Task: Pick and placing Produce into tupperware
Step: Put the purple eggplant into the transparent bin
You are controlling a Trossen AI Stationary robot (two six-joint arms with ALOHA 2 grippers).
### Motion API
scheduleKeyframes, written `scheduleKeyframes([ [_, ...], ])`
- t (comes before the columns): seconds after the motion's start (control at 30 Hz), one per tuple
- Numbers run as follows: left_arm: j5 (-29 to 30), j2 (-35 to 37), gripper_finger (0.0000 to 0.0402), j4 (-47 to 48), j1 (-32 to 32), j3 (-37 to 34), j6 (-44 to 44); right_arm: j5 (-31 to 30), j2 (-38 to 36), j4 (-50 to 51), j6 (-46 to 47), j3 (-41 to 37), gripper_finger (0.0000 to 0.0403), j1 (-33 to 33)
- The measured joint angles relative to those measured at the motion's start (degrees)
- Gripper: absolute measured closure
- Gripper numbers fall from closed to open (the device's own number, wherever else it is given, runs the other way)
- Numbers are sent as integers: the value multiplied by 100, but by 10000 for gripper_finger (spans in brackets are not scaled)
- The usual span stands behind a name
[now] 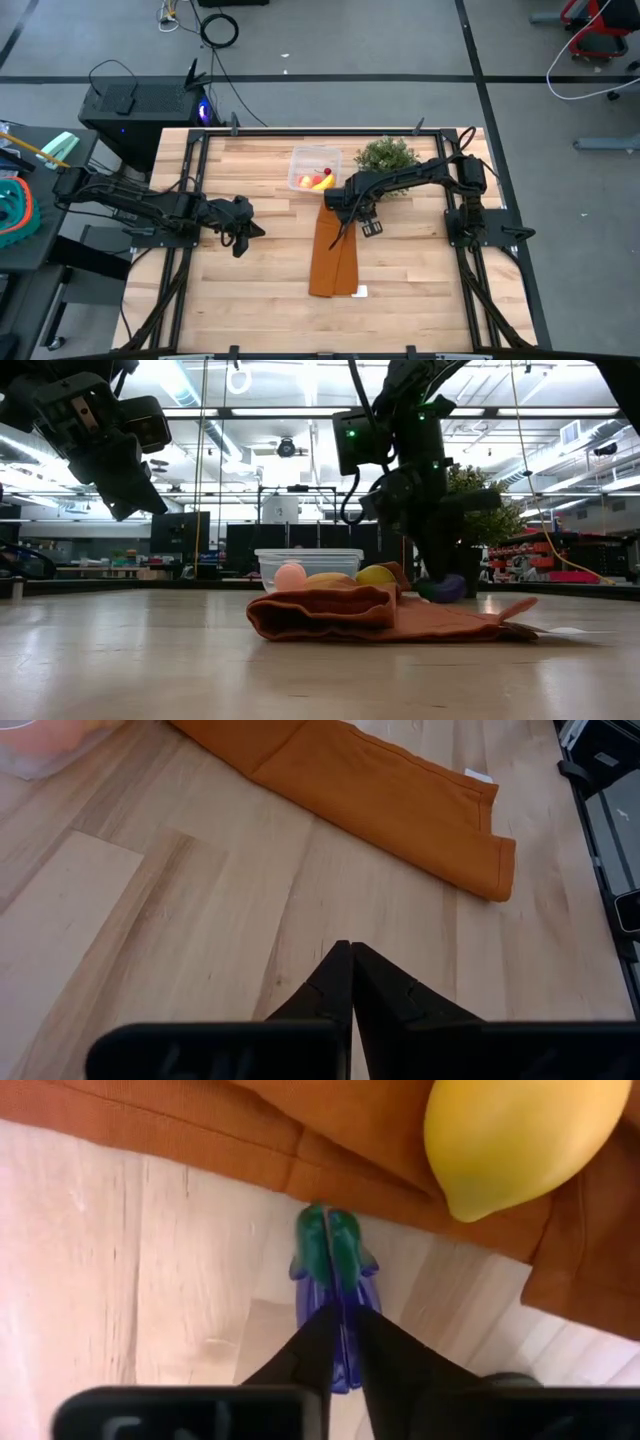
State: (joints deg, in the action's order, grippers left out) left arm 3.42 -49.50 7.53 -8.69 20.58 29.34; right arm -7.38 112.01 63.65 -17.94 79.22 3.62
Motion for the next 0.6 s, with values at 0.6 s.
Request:
scheduleKeyframes([
  [0.6, 2, 0, 389, 0, -2, 0, -4, 151, 0, 220, 257, 315, 369, -76],
])
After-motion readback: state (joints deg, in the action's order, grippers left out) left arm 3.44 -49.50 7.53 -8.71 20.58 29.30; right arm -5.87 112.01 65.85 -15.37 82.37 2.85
